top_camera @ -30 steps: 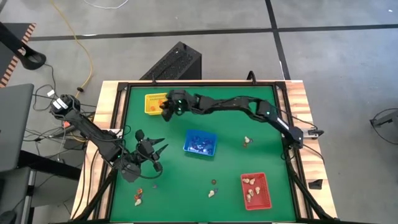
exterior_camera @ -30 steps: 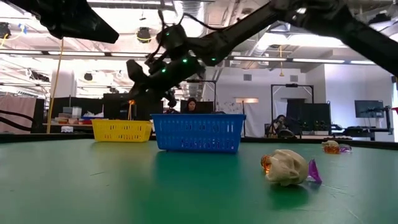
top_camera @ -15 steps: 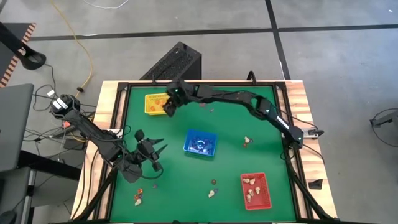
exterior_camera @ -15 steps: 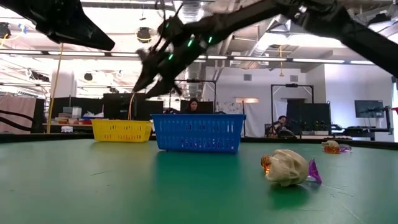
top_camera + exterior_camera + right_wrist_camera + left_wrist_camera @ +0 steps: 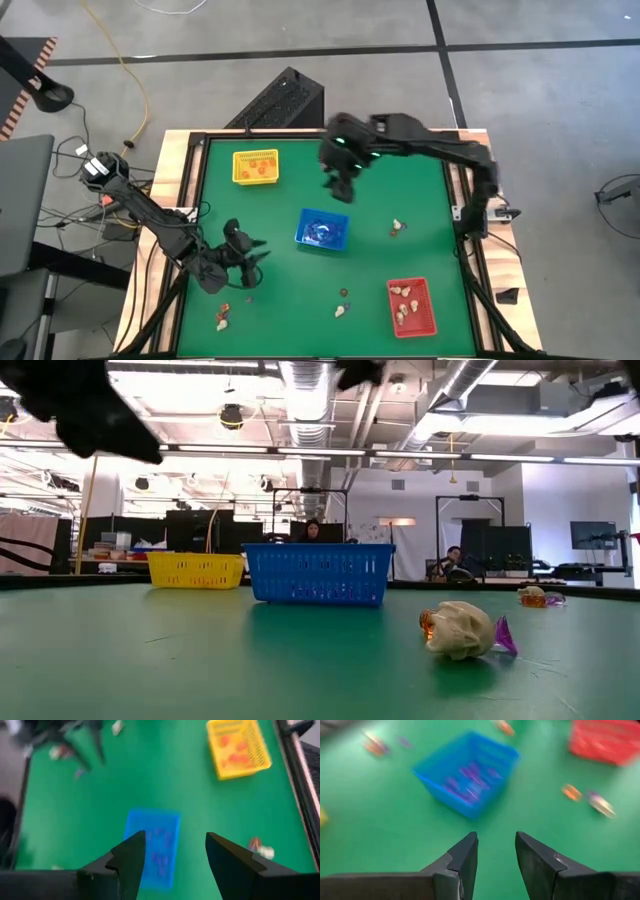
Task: Sort Halloween decoration
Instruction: Put the skull toy into the red bin
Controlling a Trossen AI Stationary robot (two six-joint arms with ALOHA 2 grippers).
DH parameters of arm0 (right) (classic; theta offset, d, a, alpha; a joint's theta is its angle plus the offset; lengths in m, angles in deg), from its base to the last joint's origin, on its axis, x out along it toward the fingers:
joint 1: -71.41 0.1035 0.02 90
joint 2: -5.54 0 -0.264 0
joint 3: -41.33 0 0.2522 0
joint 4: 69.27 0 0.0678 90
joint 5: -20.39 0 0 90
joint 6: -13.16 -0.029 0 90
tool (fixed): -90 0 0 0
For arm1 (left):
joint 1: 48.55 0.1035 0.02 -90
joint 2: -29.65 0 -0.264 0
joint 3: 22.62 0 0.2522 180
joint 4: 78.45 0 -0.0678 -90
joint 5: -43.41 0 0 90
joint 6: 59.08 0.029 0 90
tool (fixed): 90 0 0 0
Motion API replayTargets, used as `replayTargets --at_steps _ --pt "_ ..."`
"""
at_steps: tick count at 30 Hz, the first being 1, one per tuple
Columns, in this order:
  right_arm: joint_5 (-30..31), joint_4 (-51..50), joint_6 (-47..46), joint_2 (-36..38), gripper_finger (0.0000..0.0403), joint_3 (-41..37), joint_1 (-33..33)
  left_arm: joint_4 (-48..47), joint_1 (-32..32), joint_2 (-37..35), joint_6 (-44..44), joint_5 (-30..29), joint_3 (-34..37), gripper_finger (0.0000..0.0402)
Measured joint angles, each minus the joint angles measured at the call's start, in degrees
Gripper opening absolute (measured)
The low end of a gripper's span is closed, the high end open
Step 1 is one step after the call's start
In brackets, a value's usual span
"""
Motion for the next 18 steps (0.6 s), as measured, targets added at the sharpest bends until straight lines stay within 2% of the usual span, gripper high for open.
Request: replayTargets --at_steps 4,7,9,13,18 --pt "0.77 -0.24 0.35 10.49 0.0239 -10.88 5.97 -2.09 0.09 0.08 -6.00 15.59 -3.40 0.0121" --pt "4.54 5.61 -2.11 20.65 0.0239 -23.89 11.25 -7.84 -0.56 1.41 -12.59 23.18 -6.76 0.0121" --pt "7.72 13.04 -5.88 27.62 0.0239 -33.72 15.52 -11.23 -1.76 2.80 -17.24 27.00 -8.87 0.0121" --pt "13.87 30.45 -12.82 39.24 0.0239 -53.63 25.57 -12.06 -4.85 8.43 -23.94 33.91 -11.65 0.0121" --pt "23.19 52.48 -17.22 47.75 0.0239 -70.68 36.52 -17.97 -7.94 16.33 -29.22 37.98 -17.26 0.0121"
